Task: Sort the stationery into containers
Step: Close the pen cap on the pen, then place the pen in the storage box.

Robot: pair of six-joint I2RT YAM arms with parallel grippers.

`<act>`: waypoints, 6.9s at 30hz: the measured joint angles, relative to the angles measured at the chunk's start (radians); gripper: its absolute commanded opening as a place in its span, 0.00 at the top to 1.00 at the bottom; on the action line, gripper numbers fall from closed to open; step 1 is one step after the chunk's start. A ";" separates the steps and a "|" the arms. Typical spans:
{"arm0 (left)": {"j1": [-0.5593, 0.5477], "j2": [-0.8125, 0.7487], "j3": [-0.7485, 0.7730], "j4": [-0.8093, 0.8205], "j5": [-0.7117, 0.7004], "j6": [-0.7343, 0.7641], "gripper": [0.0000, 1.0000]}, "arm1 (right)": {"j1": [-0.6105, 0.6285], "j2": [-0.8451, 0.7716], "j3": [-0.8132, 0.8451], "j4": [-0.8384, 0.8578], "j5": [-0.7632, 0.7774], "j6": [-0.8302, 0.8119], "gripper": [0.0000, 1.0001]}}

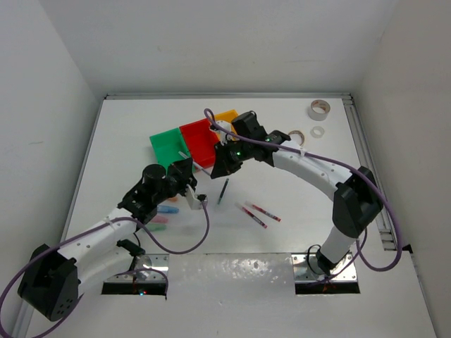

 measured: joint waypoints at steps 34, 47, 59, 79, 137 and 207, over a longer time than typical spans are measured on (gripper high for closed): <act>-0.007 0.119 0.122 -0.081 0.156 -0.494 1.00 | -0.172 -0.119 0.142 -0.105 0.044 0.024 0.40; 0.134 0.283 0.395 -0.075 0.440 -1.442 1.00 | -0.160 -0.415 -0.139 0.293 0.235 0.074 0.40; 0.135 0.286 0.395 0.008 0.463 -1.785 1.00 | -0.038 -0.295 -0.138 0.491 0.274 0.085 0.41; 0.129 0.282 0.394 0.030 0.453 -1.816 1.00 | -0.034 -0.172 -0.106 0.613 0.298 0.124 1.00; 0.261 0.347 0.348 0.127 0.499 -2.056 1.00 | 0.122 -0.094 -0.496 1.307 0.564 -0.082 1.00; 0.393 -0.001 0.286 -0.090 -0.021 -1.801 0.91 | -0.165 0.583 0.261 0.791 0.583 -0.167 0.71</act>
